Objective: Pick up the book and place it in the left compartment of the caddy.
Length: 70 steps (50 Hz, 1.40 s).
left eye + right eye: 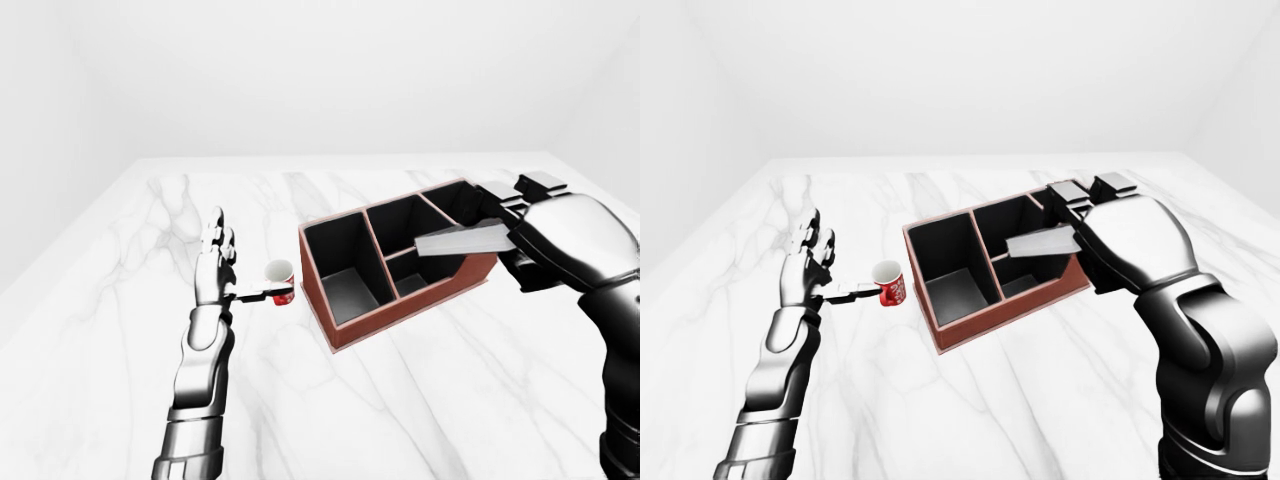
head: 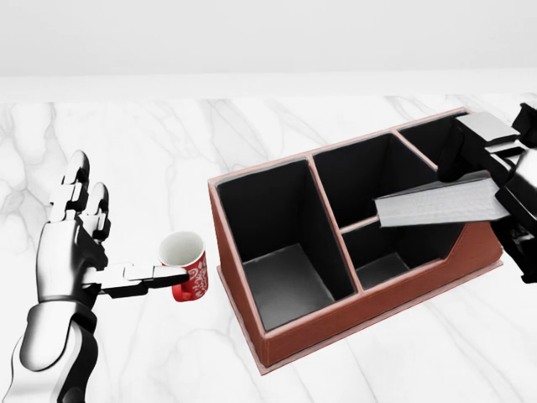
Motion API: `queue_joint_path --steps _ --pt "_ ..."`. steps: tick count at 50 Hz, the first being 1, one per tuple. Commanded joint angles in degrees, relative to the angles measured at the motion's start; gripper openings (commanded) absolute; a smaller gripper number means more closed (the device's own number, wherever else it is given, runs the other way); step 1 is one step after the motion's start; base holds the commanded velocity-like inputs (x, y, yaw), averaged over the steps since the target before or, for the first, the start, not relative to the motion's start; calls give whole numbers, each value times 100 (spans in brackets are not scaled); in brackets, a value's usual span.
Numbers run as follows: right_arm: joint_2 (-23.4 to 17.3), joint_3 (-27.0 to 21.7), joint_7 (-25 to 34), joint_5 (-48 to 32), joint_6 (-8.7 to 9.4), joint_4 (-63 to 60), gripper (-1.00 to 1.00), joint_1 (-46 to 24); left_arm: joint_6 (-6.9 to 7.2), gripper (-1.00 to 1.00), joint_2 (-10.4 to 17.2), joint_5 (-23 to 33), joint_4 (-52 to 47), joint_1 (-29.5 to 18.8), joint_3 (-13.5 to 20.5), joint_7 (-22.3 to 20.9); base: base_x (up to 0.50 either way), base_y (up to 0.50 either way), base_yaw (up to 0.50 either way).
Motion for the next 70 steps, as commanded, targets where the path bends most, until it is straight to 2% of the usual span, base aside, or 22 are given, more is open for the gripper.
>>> queue_joint_path --steps 1,5,7,16,27,33,35,43,48,58,70 --pt "3 499 0 454 1 467 -100 -1182 0 100 8 -8 -17 -25 6 3 0 0 0" --pt "203 724 0 286 1 922 -100 -1609 0 100 5 -2 -10 -28 -2 2 0 0 0" --pt "15 557 0 624 1 748 -100 -1377 0 100 5 -1 -6 -27 0 2 0 0 0" --pt "-480 655 0 1271 1 412 -100 -1073 0 100 12 -7 38 -38 8 -2 0 0 0" --pt "-549 1166 0 1307 1 595 -100 -1446 0 100 0 4 47 -11 -7 -5 0 0 0" --pt "-377 1675 0 1121 1 964 -100 -2008 0 100 -5 9 49 -6 -12 -10 0 0 0" --pt "-163 1960 0 938 1 1235 -100 -2306 0 100 -2 4 61 -12 -6 -15 0 0 0" --pt "568 2192 0 372 1 1940 -100 -2726 0 100 9 -10 132 -13 10 -25 0 0 0" --pt "633 2460 0 284 1 2133 -100 -2873 0 100 11 -11 122 -5 11 -19 0 0 0" --pt "860 2685 0 68 1 2689 -100 -3155 0 100 36 -37 122 -21 49 -24 0 0 0" --pt "808 3132 0 149 1 2660 -100 -3224 0 100 47 -76 141 -23 64 -24 0 0 0"
